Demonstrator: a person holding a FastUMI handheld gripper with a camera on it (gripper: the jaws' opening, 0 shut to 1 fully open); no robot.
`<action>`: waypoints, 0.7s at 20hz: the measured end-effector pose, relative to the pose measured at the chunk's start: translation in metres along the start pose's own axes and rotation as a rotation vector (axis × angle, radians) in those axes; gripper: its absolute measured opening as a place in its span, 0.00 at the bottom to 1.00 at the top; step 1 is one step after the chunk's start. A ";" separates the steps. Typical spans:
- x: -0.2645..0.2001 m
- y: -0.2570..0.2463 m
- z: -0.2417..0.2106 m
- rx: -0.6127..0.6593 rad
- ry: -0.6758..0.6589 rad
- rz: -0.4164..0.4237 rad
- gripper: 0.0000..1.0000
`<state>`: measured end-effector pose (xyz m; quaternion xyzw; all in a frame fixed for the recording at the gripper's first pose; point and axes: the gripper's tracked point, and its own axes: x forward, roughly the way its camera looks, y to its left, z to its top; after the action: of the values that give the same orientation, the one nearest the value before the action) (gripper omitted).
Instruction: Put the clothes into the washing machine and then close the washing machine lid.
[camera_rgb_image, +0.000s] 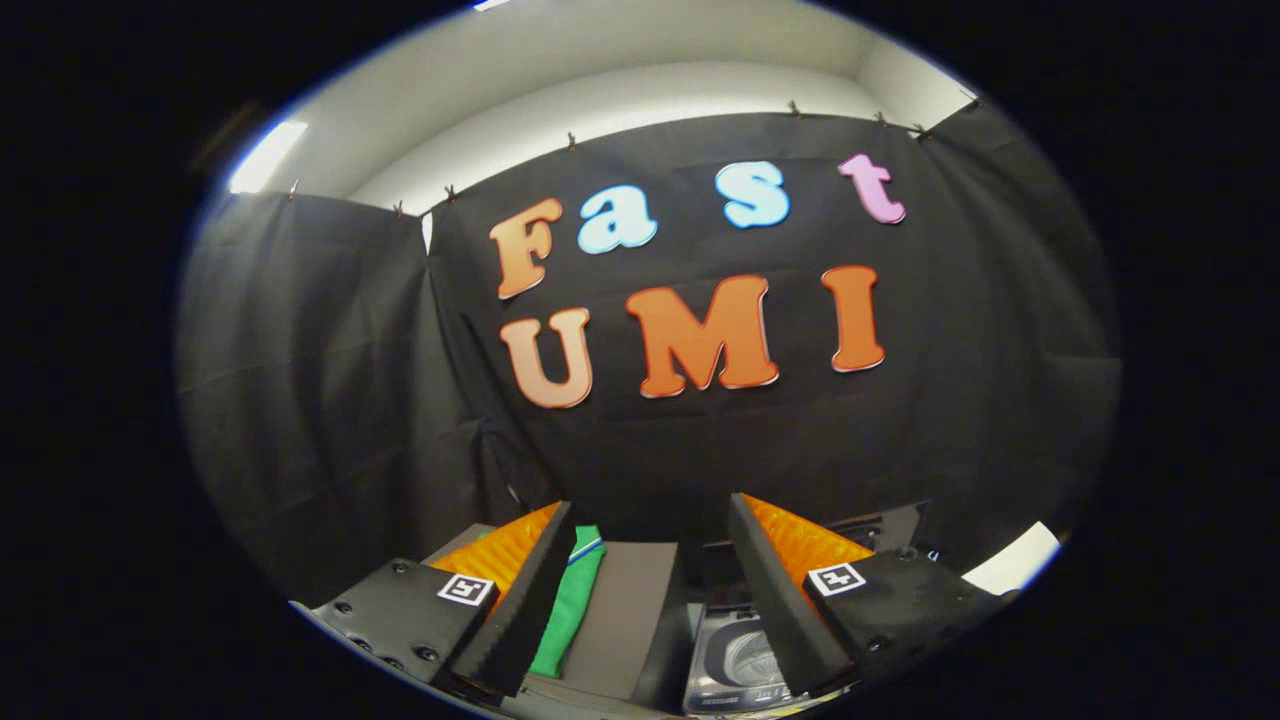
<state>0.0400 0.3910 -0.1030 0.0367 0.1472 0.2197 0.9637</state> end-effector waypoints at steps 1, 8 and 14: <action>0.011 0.020 -0.009 -0.003 0.025 0.031 0.98; 0.074 0.125 -0.094 0.027 0.259 0.150 0.98; 0.112 0.154 -0.193 0.080 0.487 0.140 0.99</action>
<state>0.0154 0.5798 -0.2959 0.0307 0.3805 0.2822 0.8801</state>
